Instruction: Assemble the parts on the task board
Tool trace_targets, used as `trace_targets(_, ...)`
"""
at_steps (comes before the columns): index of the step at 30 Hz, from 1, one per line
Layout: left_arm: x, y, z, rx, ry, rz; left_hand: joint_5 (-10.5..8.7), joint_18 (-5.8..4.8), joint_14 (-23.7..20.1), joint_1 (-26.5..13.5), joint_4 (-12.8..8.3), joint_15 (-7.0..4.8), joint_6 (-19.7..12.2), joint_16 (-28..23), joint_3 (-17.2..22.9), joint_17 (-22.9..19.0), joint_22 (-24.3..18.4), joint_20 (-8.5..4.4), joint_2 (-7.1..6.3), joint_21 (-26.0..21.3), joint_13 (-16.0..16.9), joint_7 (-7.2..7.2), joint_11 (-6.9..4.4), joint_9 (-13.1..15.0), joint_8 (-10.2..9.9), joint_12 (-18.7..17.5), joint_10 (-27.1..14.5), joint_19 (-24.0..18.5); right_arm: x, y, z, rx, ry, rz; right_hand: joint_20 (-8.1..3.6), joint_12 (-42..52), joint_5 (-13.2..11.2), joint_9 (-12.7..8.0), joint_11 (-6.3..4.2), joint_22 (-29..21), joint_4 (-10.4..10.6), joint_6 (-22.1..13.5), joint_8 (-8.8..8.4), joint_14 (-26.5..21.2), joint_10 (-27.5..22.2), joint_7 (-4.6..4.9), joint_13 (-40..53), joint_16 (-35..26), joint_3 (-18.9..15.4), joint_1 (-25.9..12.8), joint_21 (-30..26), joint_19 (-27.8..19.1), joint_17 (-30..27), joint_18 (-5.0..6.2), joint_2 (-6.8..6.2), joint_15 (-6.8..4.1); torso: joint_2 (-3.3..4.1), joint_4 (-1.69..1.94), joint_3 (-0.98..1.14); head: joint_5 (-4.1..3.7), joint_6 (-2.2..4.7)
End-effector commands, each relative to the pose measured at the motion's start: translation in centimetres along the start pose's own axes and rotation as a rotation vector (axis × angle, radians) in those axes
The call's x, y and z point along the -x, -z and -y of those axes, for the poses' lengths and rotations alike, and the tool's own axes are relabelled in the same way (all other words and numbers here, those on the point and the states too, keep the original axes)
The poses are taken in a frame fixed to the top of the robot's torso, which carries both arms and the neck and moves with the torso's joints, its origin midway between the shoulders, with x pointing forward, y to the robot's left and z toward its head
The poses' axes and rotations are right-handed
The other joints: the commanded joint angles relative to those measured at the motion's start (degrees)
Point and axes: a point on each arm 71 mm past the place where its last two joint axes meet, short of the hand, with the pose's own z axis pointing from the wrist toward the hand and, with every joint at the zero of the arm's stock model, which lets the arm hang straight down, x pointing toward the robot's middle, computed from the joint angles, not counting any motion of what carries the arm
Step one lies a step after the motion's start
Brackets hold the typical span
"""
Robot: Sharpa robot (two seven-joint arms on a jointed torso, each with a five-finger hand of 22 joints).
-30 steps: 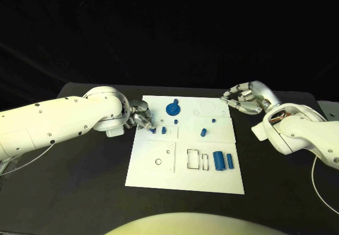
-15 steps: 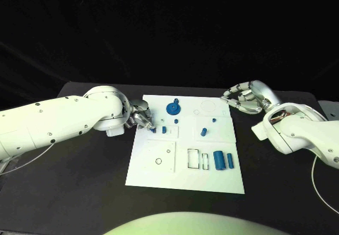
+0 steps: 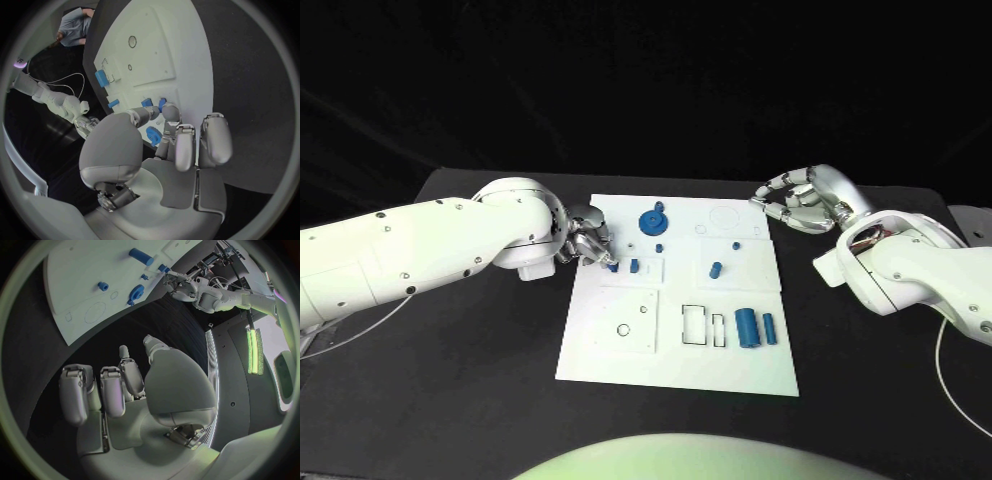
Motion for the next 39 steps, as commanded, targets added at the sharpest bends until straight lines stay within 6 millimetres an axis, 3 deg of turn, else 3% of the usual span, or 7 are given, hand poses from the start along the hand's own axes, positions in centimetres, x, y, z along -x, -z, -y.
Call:
trace_targets(1,-0.27,-0.06,0.17,-0.005,-0.016,-0.02,0.31,-0.42,4.8,0.2,-11.3,-0.55,0.4,0.4,11.3,10.8,0.0,0.18,0.24,0.2,0.0,-0.04,0.08,0.0,0.2,0.2,0.3,0.4,-0.13,0.04,-0.12,0.012,0.003,-0.011,-0.22,0.0,0.3,-0.1,-0.01,11.4,0.0,-0.4,0.39,4.3,0.0,-0.02,2.8,-0.3,-0.1,-0.1,-0.1,3.1,8.4,1.1,0.33,-0.34,-0.03,-0.01,0.03,0.0,-0.08)
trace_targets(12,-0.47,-0.08,0.3,-0.005,-0.026,-0.039,1.09,-0.42,4.8,0.0,-11.2,-0.59,0.6,0.5,11.1,11.0,0.1,0.09,-0.04,0.2,0.6,-0.1,0.04,0.0,0.2,0.6,0.7,0.4,-0.13,0.07,-0.14,0.012,0.003,-0.011,-0.22,0.0,0.3,-0.1,-0.01,11.4,0.0,-0.4,0.39,4.3,0.0,-0.02,2.8,-0.3,-0.1,-0.1,-0.1,3.1,8.4,1.1,0.33,-0.34,-0.02,0.04,0.02,-0.07,-0.14)
trace_targets(15,-0.52,-0.12,0.34,-0.005,-0.028,-0.046,5.26,-0.5,4.9,-0.5,-10.9,-0.75,1.1,0.6,10.1,11.2,0.5,-0.1,-0.79,0.4,2.0,-0.34,-0.19,-0.1,0.4,1.5,1.7,0.5,-0.14,0.07,-0.15,0.012,0.002,-0.011,-0.22,0.0,0.3,-0.1,-0.01,11.4,0.0,-0.4,0.39,4.3,0.0,-0.02,2.8,-0.3,-0.1,-0.1,-0.1,3.1,8.4,1.1,0.33,-0.34,-0.01,0.06,0.01,-0.04,-0.13)
trace_targets(17,-0.54,-0.16,0.36,-0.004,-0.03,-0.051,7.09,-0.58,5.0,-0.7,-10.8,-0.86,1.4,0.8,9.5,11.6,0.9,-0.2,-1.11,0.7,2.9,-0.5,-0.32,-0.1,0.6,2.2,2.3,0.6,-0.13,0.07,-0.15,0.012,0.002,-0.011,-0.22,0.0,0.3,-0.1,-0.01,11.4,0.0,-0.4,0.39,4.3,0.0,-0.02,2.8,-0.3,-0.1,-0.1,-0.1,3.1,8.4,1.1,0.33,-0.34,-0.01,0.05,0.0,-0.04,-0.12)
trace_targets(19,-0.56,-0.21,0.39,-0.003,-0.033,-0.055,7.69,-0.64,5.0,-0.8,-10.7,-0.9,1.5,0.8,9.3,11.7,1.2,-0.24,-1.25,0.8,3.6,-0.57,-0.38,-0.1,0.7,2.6,2.6,0.8,-0.13,0.07,-0.14,0.012,0.002,-0.011,-0.22,0.0,0.3,-0.1,-0.01,11.4,0.0,-0.4,0.39,4.3,0.0,-0.02,2.8,-0.3,-0.1,-0.1,-0.1,3.1,8.4,1.1,0.33,-0.34,-0.02,0.05,0.0,-0.04,-0.15)
trace_targets(39,-0.58,-0.77,0.85,-0.005,-0.024,-0.042,8.08,-0.75,5.1,-1.6,-9.6,-1.06,1.7,1.0,7.6,12.0,1.7,-0.34,-1.43,1.2,4.7,-0.9,-0.62,0.0,1.1,3.4,3.5,1.0,-0.12,0.09,-0.15,0.012,0.002,-0.01,-0.22,0.0,0.3,-0.1,-0.01,11.4,0.0,-0.4,0.39,4.3,0.0,-0.02,2.8,-0.3,-0.1,-0.1,-0.1,3.1,8.4,1.1,0.33,-0.34,0.04,0.01,0.0,-0.27,-0.32)
